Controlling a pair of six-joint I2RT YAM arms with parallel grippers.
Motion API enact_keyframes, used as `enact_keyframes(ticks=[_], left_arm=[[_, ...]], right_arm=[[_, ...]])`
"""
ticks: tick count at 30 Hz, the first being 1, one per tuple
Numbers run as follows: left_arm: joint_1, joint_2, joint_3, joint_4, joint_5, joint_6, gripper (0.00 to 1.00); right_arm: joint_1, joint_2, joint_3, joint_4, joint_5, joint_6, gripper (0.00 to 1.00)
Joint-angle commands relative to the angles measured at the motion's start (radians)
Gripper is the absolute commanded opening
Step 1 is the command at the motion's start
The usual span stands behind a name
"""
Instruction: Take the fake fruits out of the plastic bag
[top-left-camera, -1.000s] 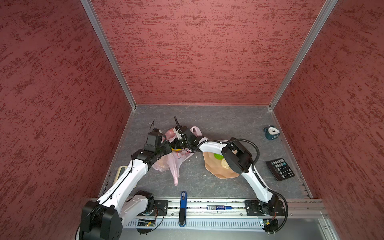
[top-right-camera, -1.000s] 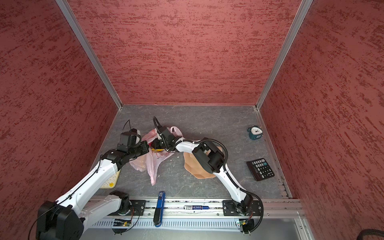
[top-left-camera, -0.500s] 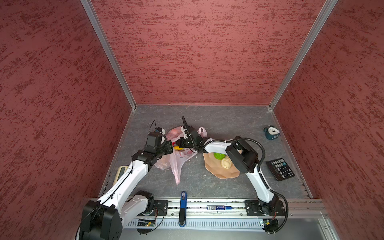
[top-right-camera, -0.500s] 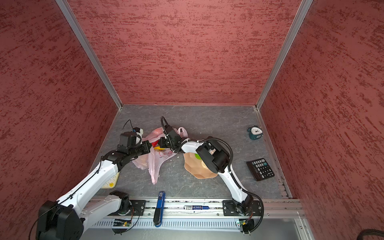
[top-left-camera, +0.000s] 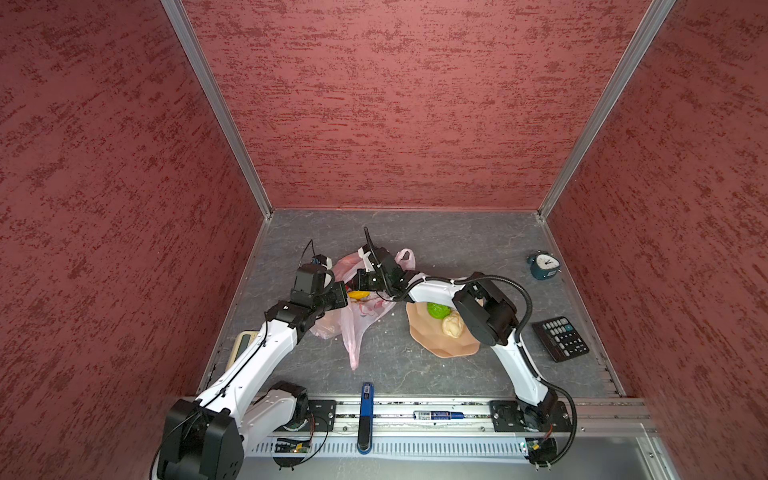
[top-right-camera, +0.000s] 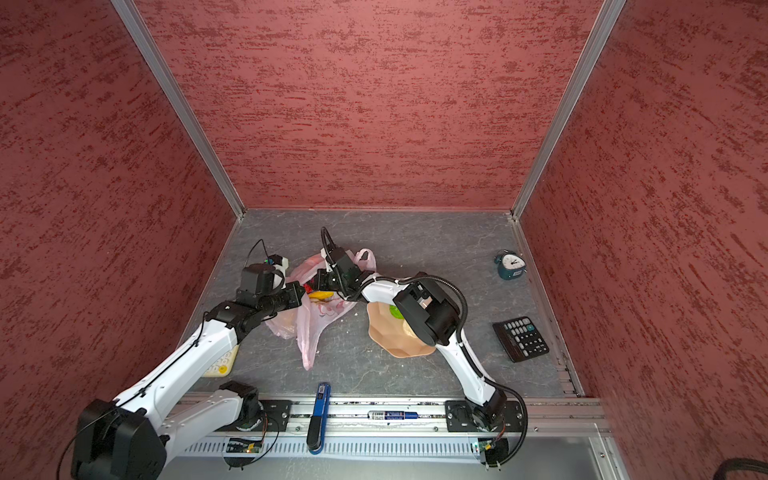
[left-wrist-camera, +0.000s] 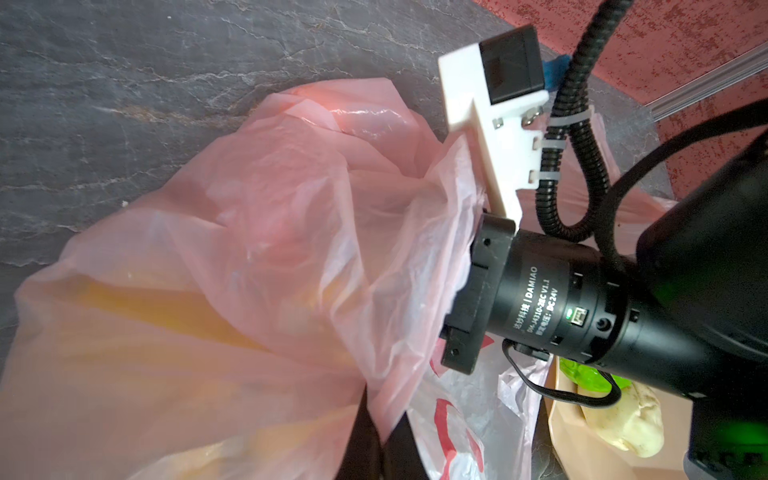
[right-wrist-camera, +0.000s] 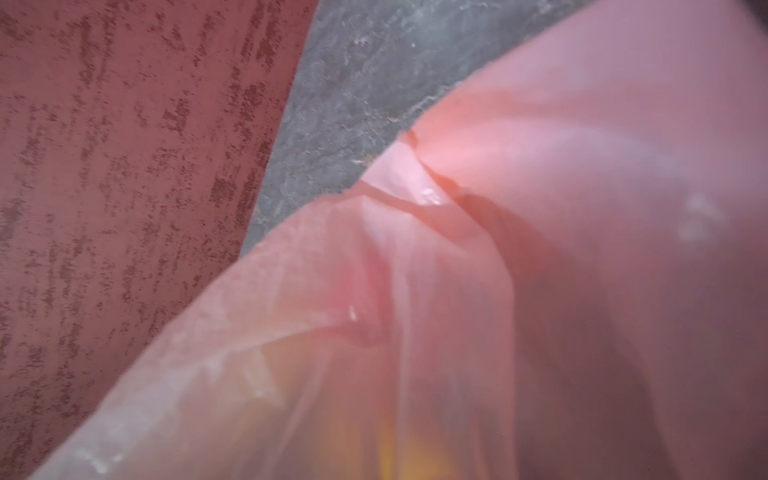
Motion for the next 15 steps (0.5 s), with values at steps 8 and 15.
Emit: enact_keyframes(ticks=[8,15], left_arm=[[-0.079,0.050,0.029,0.109,-0.012,-0.009,0.01],[-0.113,0.069,0.049,0.139,-0.016,-0.018,0.01]], right_arm=[[0.005,0.078,0.128,-0.056,-0.034,0.032,0.72],[0.009,0.126,0.195,-0.131,0.016,0.035,0.82]])
